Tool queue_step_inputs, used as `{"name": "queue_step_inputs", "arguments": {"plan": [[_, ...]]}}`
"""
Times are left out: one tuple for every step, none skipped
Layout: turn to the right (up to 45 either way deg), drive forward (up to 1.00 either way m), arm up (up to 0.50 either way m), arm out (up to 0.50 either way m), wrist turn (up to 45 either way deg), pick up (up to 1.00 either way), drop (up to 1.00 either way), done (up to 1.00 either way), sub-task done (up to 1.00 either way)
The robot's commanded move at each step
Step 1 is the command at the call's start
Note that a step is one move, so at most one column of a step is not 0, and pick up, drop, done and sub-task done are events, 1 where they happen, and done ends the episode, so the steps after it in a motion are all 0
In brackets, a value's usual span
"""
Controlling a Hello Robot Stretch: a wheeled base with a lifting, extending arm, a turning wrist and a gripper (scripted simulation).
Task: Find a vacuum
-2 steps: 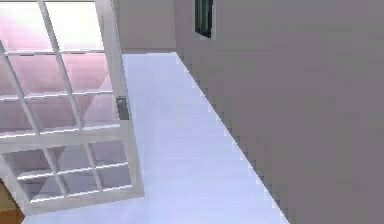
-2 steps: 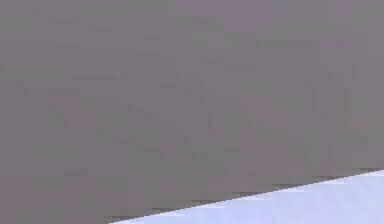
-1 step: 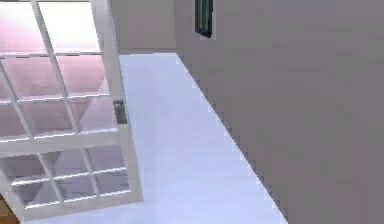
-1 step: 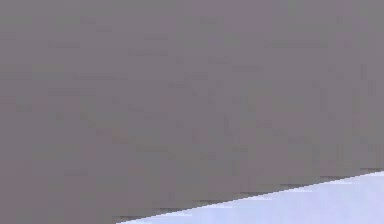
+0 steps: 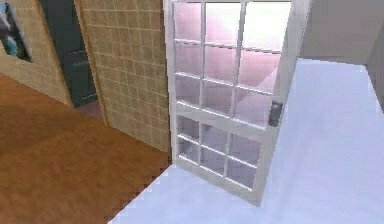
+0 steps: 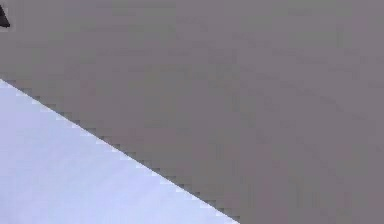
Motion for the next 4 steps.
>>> {"name": "queue_step_inputs", "arguments": {"plan": [[-36.0, 0.0, 0.0, 0.0, 0.0, 0.0, 0.0, 0.0, 0.0], [0.0, 0.4, 0.0, 0.0, 0.0, 0.0, 0.0, 0.0, 0.0], [-6.0, 0.0, 0.0, 0.0, 0.0, 0.0, 0.0, 0.0, 0.0], [0.0, 1.0, 0.0, 0.0, 0.0, 0.0, 0.0, 0.0, 0.0]]}}
